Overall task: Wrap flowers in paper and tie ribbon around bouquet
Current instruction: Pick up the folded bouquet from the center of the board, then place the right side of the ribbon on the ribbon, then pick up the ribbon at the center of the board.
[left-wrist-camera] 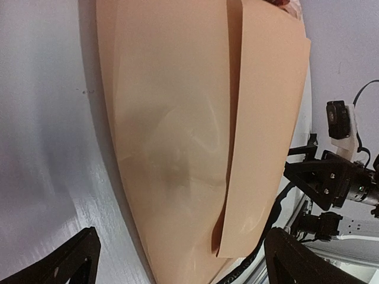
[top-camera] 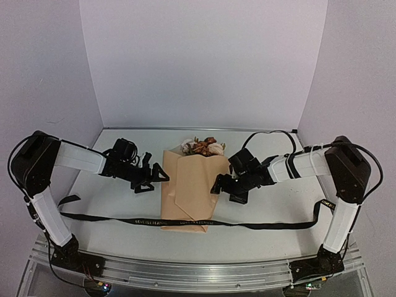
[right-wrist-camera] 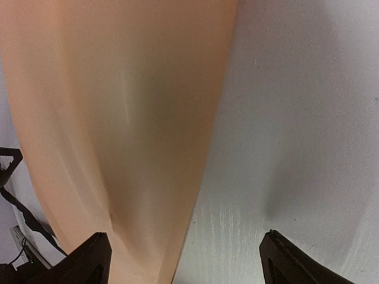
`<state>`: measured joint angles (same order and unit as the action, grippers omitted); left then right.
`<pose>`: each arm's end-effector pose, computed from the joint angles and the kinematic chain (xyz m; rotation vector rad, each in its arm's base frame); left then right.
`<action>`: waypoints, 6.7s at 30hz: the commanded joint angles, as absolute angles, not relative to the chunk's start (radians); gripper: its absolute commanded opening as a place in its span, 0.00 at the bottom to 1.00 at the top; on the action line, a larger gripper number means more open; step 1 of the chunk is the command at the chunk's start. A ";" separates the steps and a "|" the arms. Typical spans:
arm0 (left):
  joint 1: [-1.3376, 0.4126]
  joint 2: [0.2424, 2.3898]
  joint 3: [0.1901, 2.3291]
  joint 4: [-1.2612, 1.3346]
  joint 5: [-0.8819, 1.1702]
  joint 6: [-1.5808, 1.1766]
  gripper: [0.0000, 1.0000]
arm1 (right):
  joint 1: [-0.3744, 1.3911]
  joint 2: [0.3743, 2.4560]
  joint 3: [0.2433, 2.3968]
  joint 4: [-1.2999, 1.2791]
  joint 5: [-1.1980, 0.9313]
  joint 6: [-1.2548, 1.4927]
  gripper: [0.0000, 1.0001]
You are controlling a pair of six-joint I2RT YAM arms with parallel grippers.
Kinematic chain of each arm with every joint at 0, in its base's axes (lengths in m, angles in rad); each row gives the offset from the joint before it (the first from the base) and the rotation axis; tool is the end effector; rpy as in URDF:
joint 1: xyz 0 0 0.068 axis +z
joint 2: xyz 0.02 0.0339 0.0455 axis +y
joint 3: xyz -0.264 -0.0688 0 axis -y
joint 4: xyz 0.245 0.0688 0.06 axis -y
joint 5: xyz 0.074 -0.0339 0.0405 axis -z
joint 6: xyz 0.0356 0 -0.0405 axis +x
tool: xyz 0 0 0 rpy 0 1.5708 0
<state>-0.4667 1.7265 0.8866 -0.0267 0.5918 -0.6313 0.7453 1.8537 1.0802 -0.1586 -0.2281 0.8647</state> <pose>0.2913 -0.1690 0.1530 0.0764 2.6112 -1.1729 0.2706 0.2607 0.1515 0.0596 2.7291 0.8668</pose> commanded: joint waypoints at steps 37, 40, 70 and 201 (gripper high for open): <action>-0.517 2.090 1.454 -0.328 0.721 -0.678 0.38 | 0.730 2.051 1.607 -0.520 -0.192 0.829 0.40; -0.517 2.061 1.428 -0.335 0.729 -0.693 0.37 | 0.730 2.037 1.596 -0.527 -0.218 0.845 0.36; -0.610 1.800 1.090 -0.259 0.709 -0.797 0.34 | 0.854 1.824 1.378 -0.576 -0.179 0.956 0.24; -0.307 1.402 0.708 -0.418 -0.118 -1.121 0.00 | 0.369 1.649 0.812 -0.373 0.108 1.086 0.39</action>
